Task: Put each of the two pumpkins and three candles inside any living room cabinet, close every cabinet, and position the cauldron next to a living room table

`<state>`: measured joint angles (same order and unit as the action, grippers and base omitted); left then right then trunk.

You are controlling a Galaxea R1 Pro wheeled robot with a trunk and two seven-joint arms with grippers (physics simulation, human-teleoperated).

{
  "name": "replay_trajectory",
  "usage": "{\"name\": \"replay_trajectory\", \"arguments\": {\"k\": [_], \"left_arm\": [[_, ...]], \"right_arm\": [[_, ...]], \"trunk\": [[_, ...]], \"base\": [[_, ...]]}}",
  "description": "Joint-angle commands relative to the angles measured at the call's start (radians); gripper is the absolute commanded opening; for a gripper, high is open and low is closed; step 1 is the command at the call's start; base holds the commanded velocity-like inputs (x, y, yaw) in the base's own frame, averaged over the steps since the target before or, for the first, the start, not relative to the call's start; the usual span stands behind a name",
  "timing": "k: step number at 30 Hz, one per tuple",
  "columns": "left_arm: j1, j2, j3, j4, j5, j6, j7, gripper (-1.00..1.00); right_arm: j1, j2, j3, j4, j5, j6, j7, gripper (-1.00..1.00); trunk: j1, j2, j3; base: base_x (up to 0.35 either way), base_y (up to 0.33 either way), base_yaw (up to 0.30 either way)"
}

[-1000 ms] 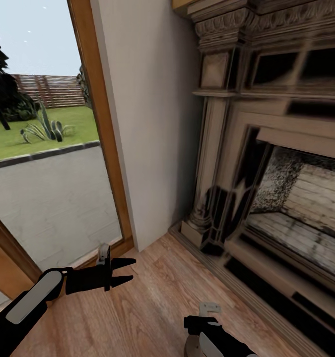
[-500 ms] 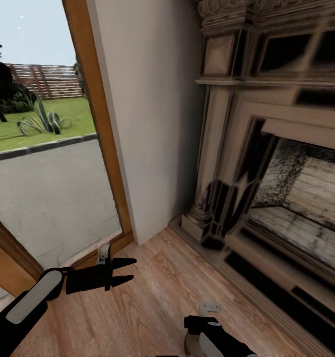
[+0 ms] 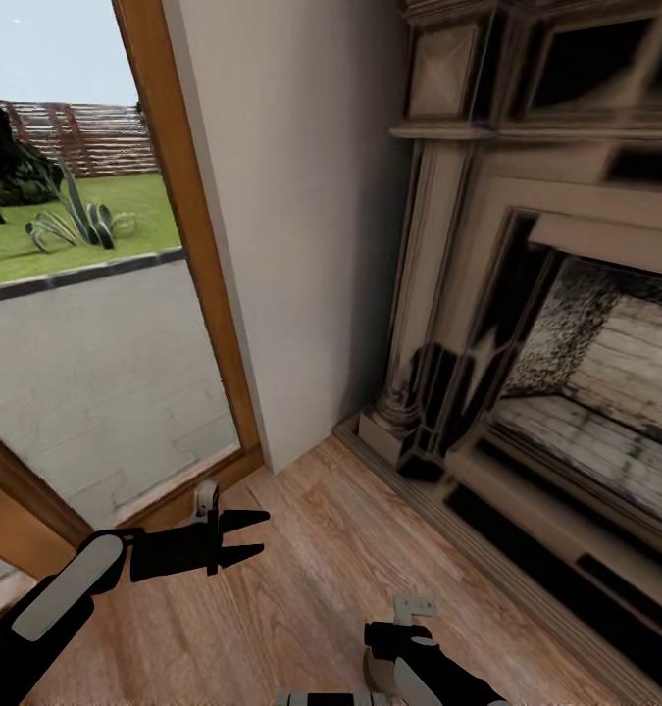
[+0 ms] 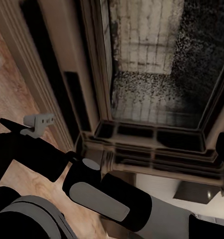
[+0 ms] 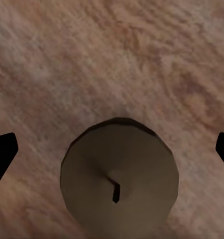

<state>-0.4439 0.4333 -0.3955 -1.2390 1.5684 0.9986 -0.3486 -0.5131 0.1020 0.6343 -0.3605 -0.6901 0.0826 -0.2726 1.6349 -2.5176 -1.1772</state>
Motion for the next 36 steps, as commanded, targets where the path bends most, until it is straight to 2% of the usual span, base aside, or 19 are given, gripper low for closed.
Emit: {"name": "replay_trajectory", "arguments": {"k": [1,14,17,26,36], "left_arm": [[-0.001,0.001,-0.002,0.001,-0.005,0.000,-0.009,1.00],[-0.001,0.002,-0.002,0.001,-0.005,0.000,-0.009,1.00],[-0.001,0.001,-0.002,0.001,-0.005,0.000,-0.009,1.00],[-0.001,0.001,-0.002,0.001,-0.005,0.000,-0.009,1.00],[-0.001,0.002,-0.002,0.001,-0.005,0.000,-0.009,1.00]], "right_arm": [[-0.001,-0.001,0.008,-0.002,-0.005,0.005,-0.008,1.00],[-0.001,-0.001,0.008,-0.002,-0.006,0.005,-0.009,1.00],[-0.001,-0.001,0.008,-0.002,-0.006,0.005,-0.008,1.00],[-0.001,-0.001,0.008,-0.002,-0.006,0.003,-0.008,1.00],[-0.001,-0.001,0.008,-0.003,-0.006,0.003,-0.009,1.00]], "trunk": [[0.000,-0.001,-0.005],[0.006,-0.004,-0.055],[0.006,-0.004,-0.055],[0.010,-0.006,-0.090],[0.010,-0.006,-0.090]], "base": [[0.000,0.000,0.000],[0.000,0.000,0.000],[0.000,0.000,0.000],[0.000,0.000,0.000],[0.000,0.000,0.000]]}}
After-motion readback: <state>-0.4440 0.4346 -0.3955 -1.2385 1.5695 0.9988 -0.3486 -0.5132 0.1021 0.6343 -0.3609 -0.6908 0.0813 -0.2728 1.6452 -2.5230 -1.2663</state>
